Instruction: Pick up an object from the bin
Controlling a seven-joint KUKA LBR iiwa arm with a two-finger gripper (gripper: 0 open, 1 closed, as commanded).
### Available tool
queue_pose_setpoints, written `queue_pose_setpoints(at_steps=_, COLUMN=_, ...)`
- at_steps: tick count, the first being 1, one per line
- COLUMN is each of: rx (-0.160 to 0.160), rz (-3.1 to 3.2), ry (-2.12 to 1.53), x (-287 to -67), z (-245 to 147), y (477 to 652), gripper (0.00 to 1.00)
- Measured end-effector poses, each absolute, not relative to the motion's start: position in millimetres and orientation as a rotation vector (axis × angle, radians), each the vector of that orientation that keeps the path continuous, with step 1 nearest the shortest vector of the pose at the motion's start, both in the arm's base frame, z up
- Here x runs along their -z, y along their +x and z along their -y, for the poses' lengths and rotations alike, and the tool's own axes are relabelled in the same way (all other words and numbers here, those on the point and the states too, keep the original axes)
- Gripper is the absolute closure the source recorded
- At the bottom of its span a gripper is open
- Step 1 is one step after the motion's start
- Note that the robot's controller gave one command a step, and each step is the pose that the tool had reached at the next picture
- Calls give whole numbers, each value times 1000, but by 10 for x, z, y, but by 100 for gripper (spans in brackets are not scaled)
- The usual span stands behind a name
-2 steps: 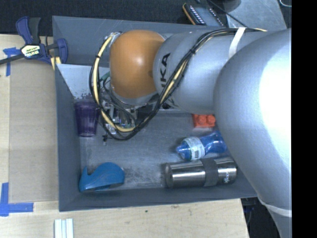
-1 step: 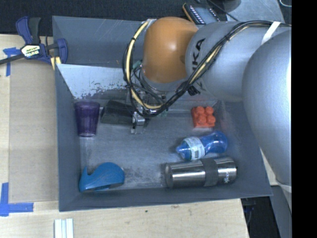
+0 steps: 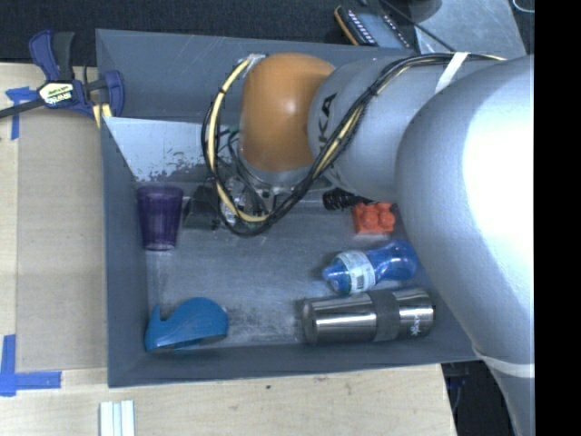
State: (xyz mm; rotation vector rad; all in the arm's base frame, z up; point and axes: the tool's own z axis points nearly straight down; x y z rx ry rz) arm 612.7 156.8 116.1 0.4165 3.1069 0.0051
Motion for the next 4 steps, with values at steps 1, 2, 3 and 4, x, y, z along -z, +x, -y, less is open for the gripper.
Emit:
queue_pose_setpoints(at_steps=1, rx=-5, rz=-3107, ry=417, x=-1161, z=-1568, y=6127, gripper=100)
queue_pose_setpoints(at_steps=2, rx=-8, rz=-3099, ry=414, x=-1489, z=-1469, y=6237, gripper=100)
queue_pose_setpoints(at_steps=3, rx=-8, rz=-3104, ry=375, x=-1892, z=-1428, y=6287, gripper=100)
queue_pose_setpoints(at_steps=4, rx=-9, rz=-3101, ry=384, x=-1953, z=-1395, y=6233, gripper=0)
